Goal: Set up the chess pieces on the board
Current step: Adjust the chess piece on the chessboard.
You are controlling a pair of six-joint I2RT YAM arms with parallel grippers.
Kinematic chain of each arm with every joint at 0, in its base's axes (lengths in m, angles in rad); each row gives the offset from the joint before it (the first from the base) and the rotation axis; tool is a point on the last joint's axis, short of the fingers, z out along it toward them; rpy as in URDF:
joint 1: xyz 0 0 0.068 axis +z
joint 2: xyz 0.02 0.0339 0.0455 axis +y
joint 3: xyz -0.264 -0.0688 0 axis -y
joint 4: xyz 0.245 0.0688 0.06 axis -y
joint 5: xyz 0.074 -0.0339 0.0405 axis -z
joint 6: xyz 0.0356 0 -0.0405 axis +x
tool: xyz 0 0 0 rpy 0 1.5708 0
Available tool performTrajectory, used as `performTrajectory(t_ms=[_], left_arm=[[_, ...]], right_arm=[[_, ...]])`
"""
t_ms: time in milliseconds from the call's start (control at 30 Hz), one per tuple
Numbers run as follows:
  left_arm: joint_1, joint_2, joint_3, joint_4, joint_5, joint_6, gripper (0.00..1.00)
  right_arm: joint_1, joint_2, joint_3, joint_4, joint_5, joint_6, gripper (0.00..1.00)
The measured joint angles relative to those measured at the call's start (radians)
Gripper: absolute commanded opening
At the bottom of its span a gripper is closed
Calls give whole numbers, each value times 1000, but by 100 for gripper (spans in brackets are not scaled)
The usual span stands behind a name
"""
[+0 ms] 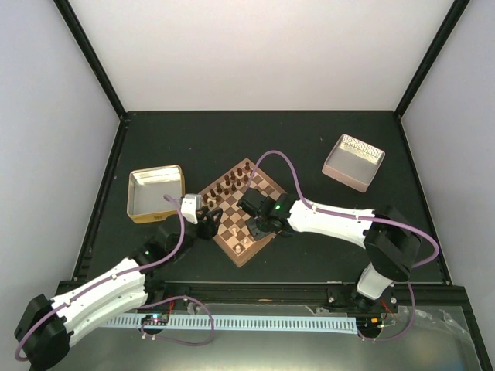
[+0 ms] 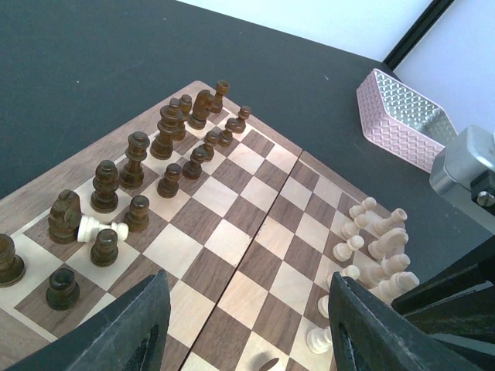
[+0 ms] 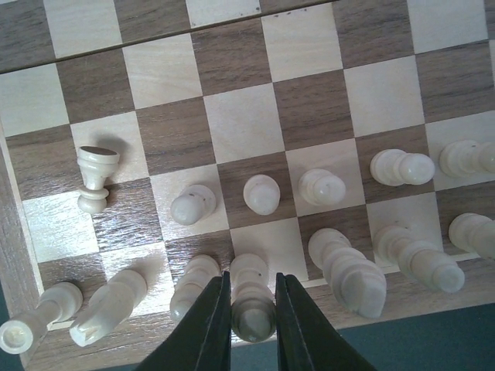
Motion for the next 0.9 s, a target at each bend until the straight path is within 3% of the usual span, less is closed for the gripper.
performTrajectory(t_ms=[300, 533, 900], left_arm=[[0, 12, 0, 3, 0, 0, 58], [0, 19, 0, 8, 0, 0, 58], [0, 16, 0, 3, -9, -6, 60]], right_arm=[[0, 0, 0, -9, 32, 0, 17], [0, 0, 0, -14, 31, -4, 30], [0, -47, 25, -23, 30, -3, 34]])
